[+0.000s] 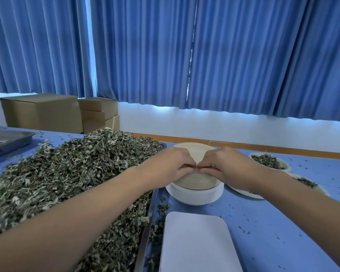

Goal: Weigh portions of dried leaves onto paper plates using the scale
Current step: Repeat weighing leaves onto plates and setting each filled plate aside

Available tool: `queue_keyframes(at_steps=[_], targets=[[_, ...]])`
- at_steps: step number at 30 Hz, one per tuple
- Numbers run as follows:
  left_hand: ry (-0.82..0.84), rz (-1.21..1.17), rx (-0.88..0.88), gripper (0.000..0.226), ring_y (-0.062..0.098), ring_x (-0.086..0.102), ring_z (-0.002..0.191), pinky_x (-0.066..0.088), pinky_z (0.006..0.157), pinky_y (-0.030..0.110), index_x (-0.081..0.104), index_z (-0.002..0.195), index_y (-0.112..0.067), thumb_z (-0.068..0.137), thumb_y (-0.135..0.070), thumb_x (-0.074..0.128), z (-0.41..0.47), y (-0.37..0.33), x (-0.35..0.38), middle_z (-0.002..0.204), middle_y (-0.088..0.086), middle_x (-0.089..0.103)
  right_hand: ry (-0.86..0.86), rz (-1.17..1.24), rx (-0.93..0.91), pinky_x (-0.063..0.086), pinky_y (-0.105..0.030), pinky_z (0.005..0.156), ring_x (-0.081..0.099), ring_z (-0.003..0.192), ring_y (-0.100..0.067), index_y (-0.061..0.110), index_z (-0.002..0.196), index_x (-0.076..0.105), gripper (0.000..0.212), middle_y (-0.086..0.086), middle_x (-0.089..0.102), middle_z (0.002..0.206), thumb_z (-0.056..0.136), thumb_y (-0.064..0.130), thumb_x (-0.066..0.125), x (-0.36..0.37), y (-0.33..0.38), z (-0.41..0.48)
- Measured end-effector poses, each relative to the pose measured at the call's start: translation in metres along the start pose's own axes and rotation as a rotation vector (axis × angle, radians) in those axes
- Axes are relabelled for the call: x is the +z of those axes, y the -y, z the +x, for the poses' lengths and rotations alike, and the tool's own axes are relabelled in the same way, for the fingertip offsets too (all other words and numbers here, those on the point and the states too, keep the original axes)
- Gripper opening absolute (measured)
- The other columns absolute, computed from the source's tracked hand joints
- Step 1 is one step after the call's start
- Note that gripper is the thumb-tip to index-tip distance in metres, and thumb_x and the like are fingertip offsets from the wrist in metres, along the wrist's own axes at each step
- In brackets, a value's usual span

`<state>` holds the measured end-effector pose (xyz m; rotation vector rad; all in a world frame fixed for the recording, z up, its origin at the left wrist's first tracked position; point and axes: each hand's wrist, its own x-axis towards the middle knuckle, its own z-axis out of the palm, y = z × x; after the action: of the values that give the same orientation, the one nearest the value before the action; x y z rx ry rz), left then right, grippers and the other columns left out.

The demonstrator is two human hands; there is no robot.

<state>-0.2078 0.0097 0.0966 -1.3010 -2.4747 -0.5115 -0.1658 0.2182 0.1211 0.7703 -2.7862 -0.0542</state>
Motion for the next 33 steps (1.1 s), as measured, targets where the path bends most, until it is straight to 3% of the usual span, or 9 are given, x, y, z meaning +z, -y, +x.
queue_keyframes(at_steps=[6,12,16,19,21,25,28,30,33], targets=[[-0.081,-0.018,0.03,0.021,0.013,0.066,0.093,0.051,0.088,0.038,0.079,0.108,-0.017,0.098,-0.028,0.064,0.002,0.003,-0.013,0.099,-0.002,0.074,-0.057,0.009,-0.005,0.049,-0.04,0.083,0.06,0.092,-0.019,0.027,0.112,0.075,0.035,0.006,0.067,0.098,0.105,0.045,0.045,-0.012,0.003,0.001],[-0.108,0.185,0.09,0.025,0.024,0.062,0.103,0.05,0.089,0.042,0.069,0.121,-0.012,0.105,-0.016,0.051,-0.003,0.0,-0.015,0.112,0.003,0.066,-0.162,-0.34,-0.121,0.048,-0.035,0.081,0.051,0.103,-0.02,0.022,0.126,0.054,0.025,0.003,0.054,0.113,0.108,0.018,0.036,-0.003,0.01,-0.003],[-0.296,0.261,0.199,0.026,0.033,0.064,0.09,0.054,0.077,0.048,0.072,0.111,0.001,0.103,-0.013,0.051,-0.021,-0.014,-0.018,0.102,0.014,0.067,-0.217,-0.423,-0.125,0.049,-0.037,0.067,0.051,0.097,-0.023,0.016,0.123,0.058,0.034,-0.002,0.056,0.111,0.093,0.001,0.056,-0.01,0.02,-0.014],[-0.411,0.202,0.249,0.02,0.03,0.066,0.084,0.056,0.075,0.046,0.074,0.103,0.003,0.099,-0.01,0.059,-0.04,-0.031,-0.022,0.094,0.014,0.069,-0.423,-0.357,-0.182,0.049,-0.041,0.055,0.058,0.077,-0.031,0.003,0.103,0.071,0.036,-0.01,0.065,0.092,0.072,-0.016,0.071,-0.012,0.033,-0.032],[-0.421,0.134,0.26,0.015,0.028,0.067,0.084,0.056,0.076,0.043,0.074,0.103,0.003,0.097,-0.007,0.065,-0.056,-0.044,-0.022,0.093,0.012,0.07,-0.56,-0.306,-0.201,0.052,-0.043,0.056,0.062,0.075,-0.035,-0.003,0.105,0.073,0.034,-0.015,0.068,0.092,0.074,-0.017,0.071,-0.003,0.048,-0.053],[-0.354,0.105,0.363,0.018,0.024,0.066,0.087,0.055,0.079,0.036,0.074,0.106,-0.001,0.099,-0.015,0.064,-0.097,-0.069,-0.01,0.098,0.008,0.069,-0.621,-0.194,-0.194,0.053,-0.039,0.066,0.065,0.088,-0.034,-0.005,0.122,0.07,0.03,-0.017,0.07,0.107,0.096,-0.003,0.055,0.029,0.079,-0.114],[-0.218,0.116,0.413,0.02,0.023,0.064,0.088,0.054,0.08,0.034,0.072,0.109,-0.005,0.103,-0.02,0.06,-0.123,-0.082,0.008,0.099,0.006,0.068,-0.56,-0.164,-0.209,0.054,-0.035,0.061,0.068,0.091,-0.029,0.0,0.125,0.07,0.032,-0.014,0.071,0.111,0.095,0.004,0.058,0.051,0.092,-0.149],[-0.054,0.106,0.389,0.023,0.021,0.065,0.089,0.055,0.08,0.036,0.072,0.113,-0.01,0.104,-0.025,0.058,-0.129,-0.088,0.014,0.1,0.004,0.068,-0.526,-0.101,-0.229,0.057,-0.034,0.06,0.071,0.089,-0.026,0.003,0.12,0.074,0.03,-0.011,0.073,0.108,0.096,0.014,0.059,0.058,0.097,-0.159],[0.138,-0.093,0.223,0.029,0.011,0.064,0.096,0.053,0.087,0.034,0.072,0.116,-0.02,0.099,-0.04,0.06,-0.127,-0.091,0.008,0.106,-0.004,0.07,-0.507,0.043,-0.178,0.059,-0.032,0.073,0.071,0.095,-0.019,0.01,0.114,0.077,0.032,-0.003,0.073,0.109,0.098,0.027,0.056,0.058,0.097,-0.163]])
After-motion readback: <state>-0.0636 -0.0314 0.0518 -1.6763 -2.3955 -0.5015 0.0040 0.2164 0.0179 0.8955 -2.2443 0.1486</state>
